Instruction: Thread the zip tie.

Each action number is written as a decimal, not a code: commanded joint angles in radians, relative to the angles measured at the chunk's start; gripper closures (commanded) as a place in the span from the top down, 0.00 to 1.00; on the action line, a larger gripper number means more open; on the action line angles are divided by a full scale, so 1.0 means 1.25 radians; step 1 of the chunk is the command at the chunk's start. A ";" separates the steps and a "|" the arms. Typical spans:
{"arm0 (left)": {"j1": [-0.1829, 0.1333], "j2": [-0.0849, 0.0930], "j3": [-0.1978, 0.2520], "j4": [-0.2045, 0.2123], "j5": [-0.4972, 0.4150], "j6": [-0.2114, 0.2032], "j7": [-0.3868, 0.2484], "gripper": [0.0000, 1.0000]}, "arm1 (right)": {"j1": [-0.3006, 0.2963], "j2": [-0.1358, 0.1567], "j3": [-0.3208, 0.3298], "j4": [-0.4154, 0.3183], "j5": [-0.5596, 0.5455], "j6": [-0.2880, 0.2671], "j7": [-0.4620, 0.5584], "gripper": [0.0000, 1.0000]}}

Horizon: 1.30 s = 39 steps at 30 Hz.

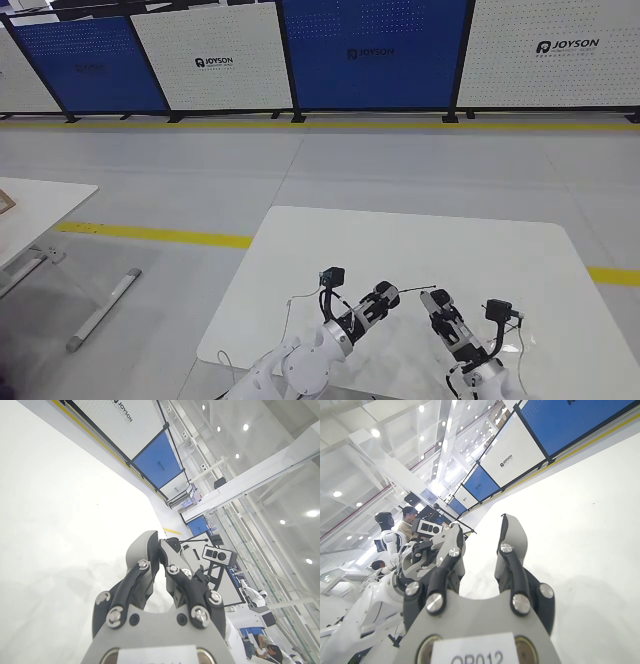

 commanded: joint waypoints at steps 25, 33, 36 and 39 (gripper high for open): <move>0.004 -0.001 0.004 0.000 0.021 -0.001 -0.009 0.00 | -0.011 0.003 0.003 -0.034 -0.035 0.000 -0.015 0.07; 0.003 -0.002 0.006 -0.001 0.027 -0.003 -0.011 0.00 | -0.012 0.003 0.006 -0.037 -0.038 0.000 -0.016 0.00; 0.004 -0.002 0.008 -0.003 0.031 -0.010 -0.011 0.00 | -0.012 0.003 0.005 -0.037 -0.043 0.000 -0.009 0.00; 0.007 -0.001 0.010 -0.005 0.037 -0.019 -0.011 0.00 | -0.011 0.002 0.003 -0.035 -0.049 0.000 -0.002 0.00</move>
